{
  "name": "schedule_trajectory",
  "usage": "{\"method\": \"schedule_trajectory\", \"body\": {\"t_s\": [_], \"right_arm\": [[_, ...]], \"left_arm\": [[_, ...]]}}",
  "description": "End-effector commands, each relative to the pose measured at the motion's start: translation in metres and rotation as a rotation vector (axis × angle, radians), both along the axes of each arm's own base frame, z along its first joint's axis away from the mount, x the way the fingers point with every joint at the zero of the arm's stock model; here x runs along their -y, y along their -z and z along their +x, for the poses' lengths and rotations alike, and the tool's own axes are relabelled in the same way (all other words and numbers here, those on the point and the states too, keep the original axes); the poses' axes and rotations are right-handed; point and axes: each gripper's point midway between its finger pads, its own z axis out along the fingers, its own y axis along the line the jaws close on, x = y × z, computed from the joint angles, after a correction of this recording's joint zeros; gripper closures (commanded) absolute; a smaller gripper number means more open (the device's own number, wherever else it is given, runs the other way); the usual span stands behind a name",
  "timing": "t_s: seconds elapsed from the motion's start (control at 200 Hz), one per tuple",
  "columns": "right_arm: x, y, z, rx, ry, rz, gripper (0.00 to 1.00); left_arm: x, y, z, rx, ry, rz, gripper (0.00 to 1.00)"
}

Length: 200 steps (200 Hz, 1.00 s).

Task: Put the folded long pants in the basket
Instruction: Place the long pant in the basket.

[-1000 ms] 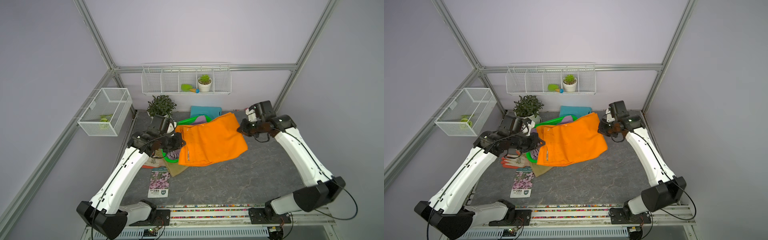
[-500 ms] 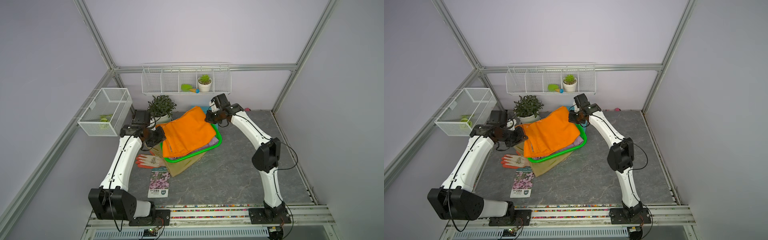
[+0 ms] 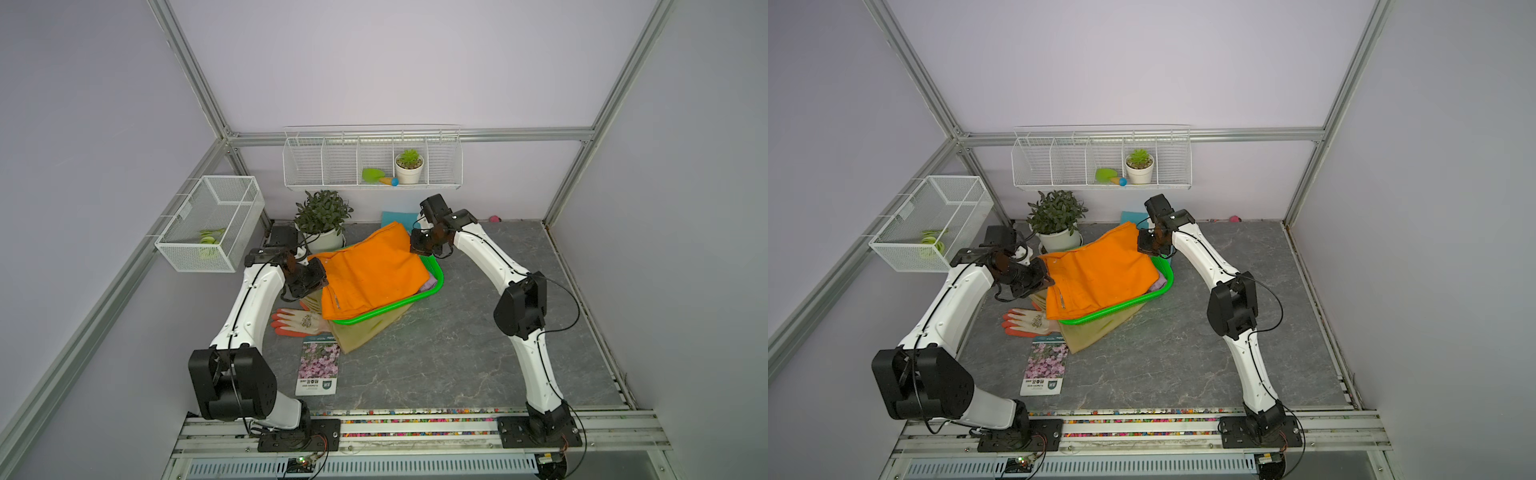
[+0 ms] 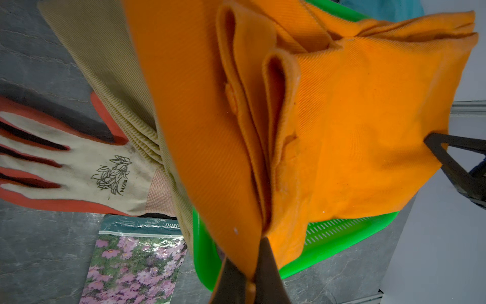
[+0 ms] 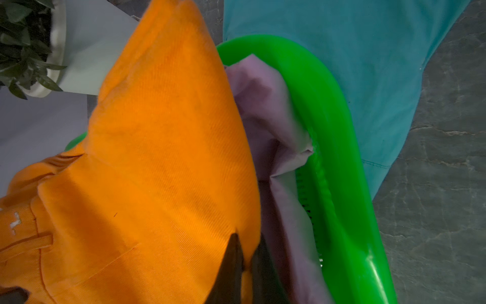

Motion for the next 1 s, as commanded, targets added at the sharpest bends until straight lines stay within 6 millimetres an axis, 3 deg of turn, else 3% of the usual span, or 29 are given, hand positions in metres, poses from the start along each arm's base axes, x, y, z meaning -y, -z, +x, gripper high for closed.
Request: {"method": "schedule_trajectory", "body": {"t_s": [0.0,0.09,0.205,0.455,0.655,0.775,0.82,0.945,0.995], "right_arm": [[0.023,-0.07,-0.012,0.085,0.041,0.015,1.0],[0.03,-0.068,-0.017,0.069,0.047,-0.021,1.0],[0.037,-0.043,-0.017,0.024,0.054,-0.082,1.0],[0.03,0.023,0.0,-0.044,0.023,-0.119,1.0],[0.039,0.041,0.0,-0.082,0.03,-0.161,1.0],[0.03,0.035,-0.001,-0.061,-0.026,-0.123,1.0],[0.03,0.021,0.001,-0.025,-0.059,-0.117,1.0],[0.041,-0.031,0.009,0.125,-0.08,-0.096,0.74],[0.048,-0.04,0.011,0.159,-0.076,-0.089,0.65]], "left_arm": [[-0.003,-0.01,0.008,0.055,0.011,-0.017,1.0],[-0.005,-0.013,0.008,0.059,0.006,-0.028,1.0],[-0.003,-0.011,0.009,0.061,0.009,-0.041,1.0],[0.002,0.022,0.005,-0.024,0.033,-0.066,1.0],[0.001,0.05,-0.006,-0.085,0.034,-0.058,1.0],[-0.003,0.047,-0.003,-0.067,0.021,-0.036,1.0],[-0.004,0.039,-0.001,-0.044,0.016,-0.027,0.89],[-0.009,0.015,-0.001,0.011,0.013,-0.001,0.66],[-0.01,0.004,-0.001,0.036,0.011,0.007,0.59]]}}
